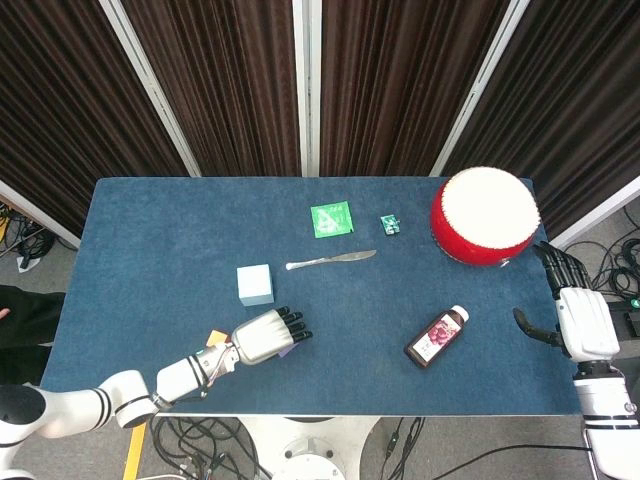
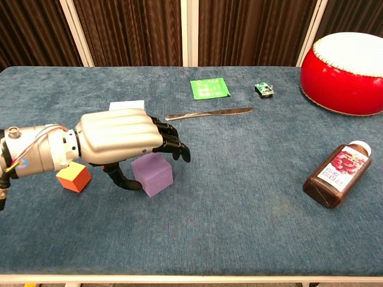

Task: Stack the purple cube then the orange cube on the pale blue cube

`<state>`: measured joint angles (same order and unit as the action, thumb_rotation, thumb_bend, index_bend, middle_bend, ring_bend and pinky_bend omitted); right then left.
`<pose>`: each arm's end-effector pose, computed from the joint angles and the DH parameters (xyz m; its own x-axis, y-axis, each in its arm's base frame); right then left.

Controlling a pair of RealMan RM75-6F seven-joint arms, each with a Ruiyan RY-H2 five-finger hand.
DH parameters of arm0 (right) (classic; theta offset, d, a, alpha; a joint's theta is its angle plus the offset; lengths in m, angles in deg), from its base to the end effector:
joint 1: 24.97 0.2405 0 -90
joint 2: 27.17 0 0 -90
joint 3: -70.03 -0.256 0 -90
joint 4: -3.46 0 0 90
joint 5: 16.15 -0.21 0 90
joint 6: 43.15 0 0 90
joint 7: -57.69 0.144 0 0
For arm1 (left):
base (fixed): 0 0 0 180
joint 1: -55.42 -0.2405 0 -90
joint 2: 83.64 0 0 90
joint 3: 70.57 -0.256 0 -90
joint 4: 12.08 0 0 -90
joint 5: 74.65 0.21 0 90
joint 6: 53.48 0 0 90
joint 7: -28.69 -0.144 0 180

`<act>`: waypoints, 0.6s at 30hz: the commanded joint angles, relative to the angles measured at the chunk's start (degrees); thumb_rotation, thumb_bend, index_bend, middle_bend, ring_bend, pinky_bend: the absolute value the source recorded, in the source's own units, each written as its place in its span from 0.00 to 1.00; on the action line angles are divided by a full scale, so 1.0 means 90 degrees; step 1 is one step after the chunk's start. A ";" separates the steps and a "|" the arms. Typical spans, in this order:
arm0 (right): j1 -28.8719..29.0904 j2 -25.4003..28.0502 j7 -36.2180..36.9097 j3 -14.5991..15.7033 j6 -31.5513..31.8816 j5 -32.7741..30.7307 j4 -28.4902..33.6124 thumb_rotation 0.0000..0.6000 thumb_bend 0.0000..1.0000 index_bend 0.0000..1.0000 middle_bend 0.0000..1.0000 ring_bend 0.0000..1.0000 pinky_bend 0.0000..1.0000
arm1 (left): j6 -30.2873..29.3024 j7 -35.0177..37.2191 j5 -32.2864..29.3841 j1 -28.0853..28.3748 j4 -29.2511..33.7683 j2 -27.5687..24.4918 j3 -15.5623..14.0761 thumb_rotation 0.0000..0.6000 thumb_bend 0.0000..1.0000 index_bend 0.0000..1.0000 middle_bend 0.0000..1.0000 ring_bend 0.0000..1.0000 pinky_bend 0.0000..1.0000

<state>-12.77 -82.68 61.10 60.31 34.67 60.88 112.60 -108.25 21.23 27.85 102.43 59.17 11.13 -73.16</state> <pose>-0.2465 -0.2326 0.1839 0.1725 -0.0029 0.9850 -0.9843 -0.0390 0.1722 -0.1306 0.2894 -0.0762 0.7108 0.0599 0.7008 0.3879 -0.8646 -0.3195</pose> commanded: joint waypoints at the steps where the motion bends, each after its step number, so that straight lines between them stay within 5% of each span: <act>1: 0.0002 0.0004 0.0005 -0.0007 -0.0002 -0.0009 0.0001 1.00 0.22 0.00 0.03 0.00 0.00 | 0.0003 -0.0025 -0.0008 0.0019 -0.0032 0.0025 -0.0026 1.00 0.27 0.31 0.45 0.24 0.34; 18: 0.0004 0.0007 0.0030 -0.0012 -0.0020 -0.0017 -0.0005 1.00 0.22 0.00 0.03 0.00 0.00 | -0.0356 -0.0275 -0.0031 -0.0066 0.0264 -0.0249 -0.0169 1.00 0.31 0.35 0.52 0.28 0.36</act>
<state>-12.74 -82.62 61.36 60.20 34.49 60.73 112.56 -110.99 19.22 27.32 102.07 60.87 9.54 -74.33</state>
